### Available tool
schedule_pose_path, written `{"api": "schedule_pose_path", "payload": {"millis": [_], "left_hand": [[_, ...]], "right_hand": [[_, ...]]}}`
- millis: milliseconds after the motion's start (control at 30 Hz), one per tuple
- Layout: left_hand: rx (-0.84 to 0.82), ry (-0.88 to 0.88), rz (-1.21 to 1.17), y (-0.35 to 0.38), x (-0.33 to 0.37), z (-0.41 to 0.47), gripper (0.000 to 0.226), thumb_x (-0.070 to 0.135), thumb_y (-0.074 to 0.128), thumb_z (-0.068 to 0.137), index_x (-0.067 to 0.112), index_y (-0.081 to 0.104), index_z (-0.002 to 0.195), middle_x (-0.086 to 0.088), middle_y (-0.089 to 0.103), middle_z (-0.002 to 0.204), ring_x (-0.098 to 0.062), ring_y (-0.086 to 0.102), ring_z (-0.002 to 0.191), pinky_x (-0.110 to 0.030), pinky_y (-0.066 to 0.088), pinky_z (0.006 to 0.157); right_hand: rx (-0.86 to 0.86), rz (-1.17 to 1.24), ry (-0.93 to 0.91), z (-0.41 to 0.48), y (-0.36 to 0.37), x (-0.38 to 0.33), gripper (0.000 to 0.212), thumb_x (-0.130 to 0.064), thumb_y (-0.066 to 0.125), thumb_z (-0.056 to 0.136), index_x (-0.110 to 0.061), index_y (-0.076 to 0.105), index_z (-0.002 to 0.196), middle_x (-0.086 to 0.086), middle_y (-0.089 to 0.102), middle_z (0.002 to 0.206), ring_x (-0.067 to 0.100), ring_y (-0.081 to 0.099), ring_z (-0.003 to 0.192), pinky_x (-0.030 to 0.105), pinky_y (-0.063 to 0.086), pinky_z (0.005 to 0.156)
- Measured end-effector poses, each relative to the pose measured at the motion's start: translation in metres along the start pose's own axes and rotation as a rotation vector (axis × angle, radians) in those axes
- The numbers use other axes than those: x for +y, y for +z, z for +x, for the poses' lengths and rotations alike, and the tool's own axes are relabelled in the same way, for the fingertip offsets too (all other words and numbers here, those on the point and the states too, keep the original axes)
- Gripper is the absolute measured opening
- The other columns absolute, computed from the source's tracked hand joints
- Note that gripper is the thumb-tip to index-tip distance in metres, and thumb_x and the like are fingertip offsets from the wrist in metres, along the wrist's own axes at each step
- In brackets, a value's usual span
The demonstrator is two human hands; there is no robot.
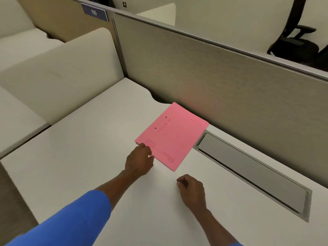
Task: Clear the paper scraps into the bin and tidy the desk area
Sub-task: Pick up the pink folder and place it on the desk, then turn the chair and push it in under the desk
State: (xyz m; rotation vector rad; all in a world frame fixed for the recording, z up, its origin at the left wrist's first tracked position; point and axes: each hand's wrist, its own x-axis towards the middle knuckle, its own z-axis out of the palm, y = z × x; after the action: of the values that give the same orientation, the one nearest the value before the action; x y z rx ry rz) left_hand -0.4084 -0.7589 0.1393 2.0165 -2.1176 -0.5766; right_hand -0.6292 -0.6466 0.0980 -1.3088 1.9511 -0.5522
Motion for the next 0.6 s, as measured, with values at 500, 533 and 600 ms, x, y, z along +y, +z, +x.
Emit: {"api": "schedule_pose_path", "payload": {"millis": [500, 533, 600], "left_hand": [[-0.296, -0.241, -0.202, -0.023, -0.086, -0.269, 0.019, 0.044, 0.068, 0.099, 0.026, 0.073, 0.095, 0.014, 0.076, 0.097, -0.009, 0.070, 0.090, -0.036, 0.061, 0.087], [-0.302, -0.254, -0.212, -0.021, -0.092, -0.285, 0.018, 0.045, 0.067, 0.100, 0.028, 0.073, 0.097, 0.015, 0.075, 0.099, -0.009, 0.070, 0.091, -0.036, 0.061, 0.088], [-0.330, -0.250, -0.204, -0.020, -0.107, -0.318, 0.018, 0.046, 0.066, 0.101, 0.029, 0.073, 0.099, 0.015, 0.074, 0.100, -0.007, 0.069, 0.091, -0.033, 0.061, 0.087]], "right_hand": [[-0.234, -0.119, -0.143, -0.209, 0.009, 0.021, 0.010, -0.027, 0.070, 0.091, -0.037, 0.072, 0.091, -0.011, 0.075, 0.082, 0.005, 0.070, 0.079, 0.032, 0.058, 0.080], [-0.240, -0.145, -0.145, -0.220, 0.008, 0.024, 0.009, -0.028, 0.070, 0.091, -0.037, 0.072, 0.091, -0.011, 0.075, 0.081, 0.006, 0.070, 0.079, 0.032, 0.058, 0.080], [-0.241, -0.212, -0.156, -0.244, 0.006, 0.028, 0.008, -0.028, 0.071, 0.092, -0.037, 0.072, 0.092, -0.012, 0.074, 0.080, 0.006, 0.069, 0.078, 0.032, 0.058, 0.077]]}}
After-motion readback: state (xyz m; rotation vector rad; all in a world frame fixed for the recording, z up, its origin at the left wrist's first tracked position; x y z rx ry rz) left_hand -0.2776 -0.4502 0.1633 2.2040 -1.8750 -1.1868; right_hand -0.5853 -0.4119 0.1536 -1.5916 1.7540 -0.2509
